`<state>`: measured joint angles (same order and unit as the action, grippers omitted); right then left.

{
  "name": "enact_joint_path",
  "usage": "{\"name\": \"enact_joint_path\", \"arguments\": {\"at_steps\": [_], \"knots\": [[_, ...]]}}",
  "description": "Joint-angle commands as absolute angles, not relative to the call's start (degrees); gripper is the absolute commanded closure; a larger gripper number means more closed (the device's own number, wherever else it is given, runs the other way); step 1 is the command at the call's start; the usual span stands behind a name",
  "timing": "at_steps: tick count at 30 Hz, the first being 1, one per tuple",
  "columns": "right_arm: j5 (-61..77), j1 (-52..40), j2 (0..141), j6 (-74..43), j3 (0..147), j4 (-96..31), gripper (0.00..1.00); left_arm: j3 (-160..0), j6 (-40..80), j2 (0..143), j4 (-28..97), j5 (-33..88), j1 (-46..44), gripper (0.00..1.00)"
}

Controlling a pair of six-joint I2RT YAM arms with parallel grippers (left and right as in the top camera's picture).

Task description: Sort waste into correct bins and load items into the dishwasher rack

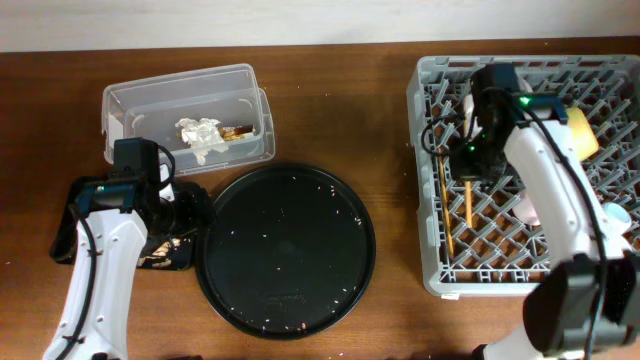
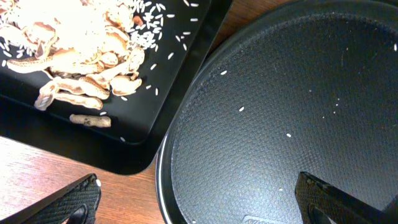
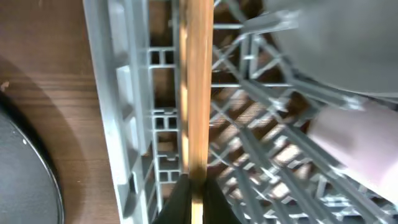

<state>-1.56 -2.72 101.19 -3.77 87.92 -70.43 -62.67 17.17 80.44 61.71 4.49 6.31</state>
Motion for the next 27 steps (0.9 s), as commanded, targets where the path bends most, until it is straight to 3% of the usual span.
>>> {"name": "enact_joint_path", "arguments": {"at_steps": [1, 8, 10, 15, 17, 19, 22, 27], "knots": [[3.4, -3.9, 102.5, -1.7, 87.4, -70.0, 0.96, -62.7, 17.3, 79.5, 61.8, 5.1, 6.1, 0.01], [3.3, -4.2, 102.6, -1.9, 82.3, -67.0, 0.94, -62.7, 17.3, 79.5, 61.8, 5.1, 6.1, 0.01], [3.7, -4.2, 102.6, -1.9, 82.1, -67.0, 0.69, -62.7, 17.3, 79.5, 61.8, 5.1, 6.1, 0.01], [6.4, -2.9, 100.4, -2.4, 86.3, -67.1, 0.62, -62.7, 13.5, 79.5, 58.5, 5.1, 4.0, 0.01], [12.2, 0.6, 99.6, 0.3, 91.1, -66.9, 0.47, -62.7, 7.9, 79.5, 51.9, 5.1, -2.2, 0.01], [14.9, 2.7, 99.6, 3.0, 92.2, -69.4, 0.43, -62.7, 6.5, 79.5, 50.5, 5.1, -5.4, 0.01], [12.2, 3.8, 99.2, 2.5, 92.2, -76.4, 0.37, -62.7, 6.5, 79.5, 58.3, 5.1, -5.2, 0.01], [9.6, 3.7, 89.7, 1.5, 88.7, -75.9, 0.14, -62.3, 4.6, 70.4, 64.8, 4.6, -5.1, 0.01]]}}
